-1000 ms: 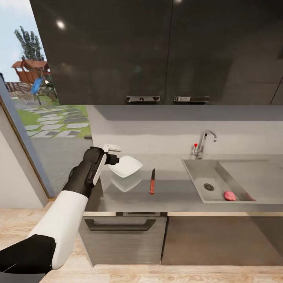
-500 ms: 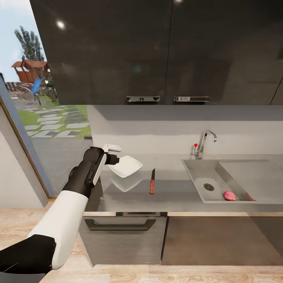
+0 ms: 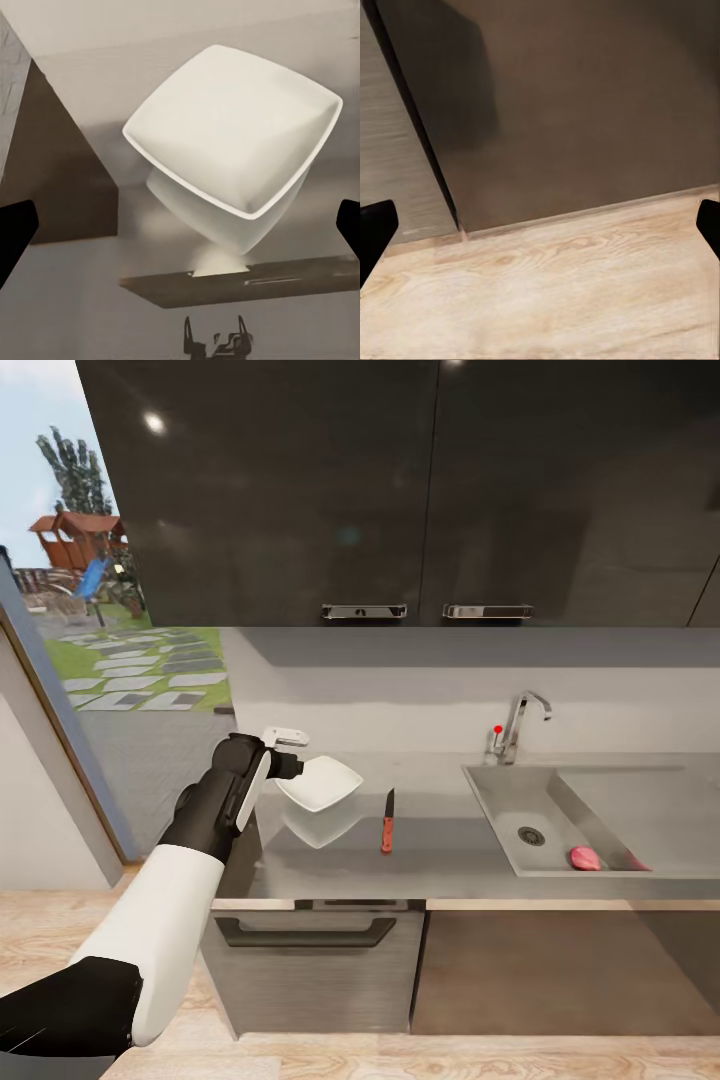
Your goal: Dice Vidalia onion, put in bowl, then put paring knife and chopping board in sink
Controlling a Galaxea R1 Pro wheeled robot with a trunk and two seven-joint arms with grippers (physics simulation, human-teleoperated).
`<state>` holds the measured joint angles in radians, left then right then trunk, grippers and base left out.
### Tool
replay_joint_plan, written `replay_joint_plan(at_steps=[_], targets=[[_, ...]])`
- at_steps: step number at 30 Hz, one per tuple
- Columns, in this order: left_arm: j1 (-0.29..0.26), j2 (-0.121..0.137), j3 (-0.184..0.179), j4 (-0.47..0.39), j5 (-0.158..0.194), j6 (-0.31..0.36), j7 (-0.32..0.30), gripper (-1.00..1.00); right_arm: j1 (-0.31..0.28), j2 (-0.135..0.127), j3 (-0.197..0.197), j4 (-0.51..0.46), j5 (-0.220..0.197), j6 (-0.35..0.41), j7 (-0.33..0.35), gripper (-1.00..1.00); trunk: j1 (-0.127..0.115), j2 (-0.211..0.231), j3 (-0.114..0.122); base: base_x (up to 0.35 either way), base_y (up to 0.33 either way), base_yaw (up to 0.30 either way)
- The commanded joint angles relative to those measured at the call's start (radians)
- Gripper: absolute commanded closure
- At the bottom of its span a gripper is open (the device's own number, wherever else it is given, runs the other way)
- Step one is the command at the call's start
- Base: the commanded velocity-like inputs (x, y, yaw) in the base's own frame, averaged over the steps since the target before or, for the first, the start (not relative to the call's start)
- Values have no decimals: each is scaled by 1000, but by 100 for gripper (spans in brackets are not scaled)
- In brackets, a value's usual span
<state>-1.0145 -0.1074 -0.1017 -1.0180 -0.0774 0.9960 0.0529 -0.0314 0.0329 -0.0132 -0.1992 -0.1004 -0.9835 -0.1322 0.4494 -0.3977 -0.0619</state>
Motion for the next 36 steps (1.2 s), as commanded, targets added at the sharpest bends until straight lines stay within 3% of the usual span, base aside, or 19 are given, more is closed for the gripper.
replay_joint_plan(at_steps=[1, 13, 20, 22, 30, 36], targets=[[-1, 0, -1, -1, -5, 4, -1, -100, -1, 1, -1, 9, -6, -3, 3, -100, 1, -2, -2, 0, 0, 0], [-1, 1, -1, 6, -6, 4, -1, -100, -1, 5, 0, 66, -7, 7, 9, -100, 1, -2, -2, 0, 0, 0], [-1, 1, -1, 7, -7, 4, -2, -100, -1, 24, -1, 66, -10, 13, 12, -100, 1, -2, -2, 0, 0, 0], [-1, 1, -1, 7, -7, 4, -2, -100, -1, 43, -1, 66, -7, 13, 13, -100, 1, -2, -2, 0, 0, 0], [-1, 0, -1, 6, -7, 4, -2, -100, -1, 46, -2, 68, -8, 17, 9, -100, 1, -2, -2, 0, 0, 0], [-1, 0, -1, 7, -6, 4, -2, -100, -1, 64, -1, 69, -9, 23, 9, -100, 1, -2, -2, 0, 0, 0]])
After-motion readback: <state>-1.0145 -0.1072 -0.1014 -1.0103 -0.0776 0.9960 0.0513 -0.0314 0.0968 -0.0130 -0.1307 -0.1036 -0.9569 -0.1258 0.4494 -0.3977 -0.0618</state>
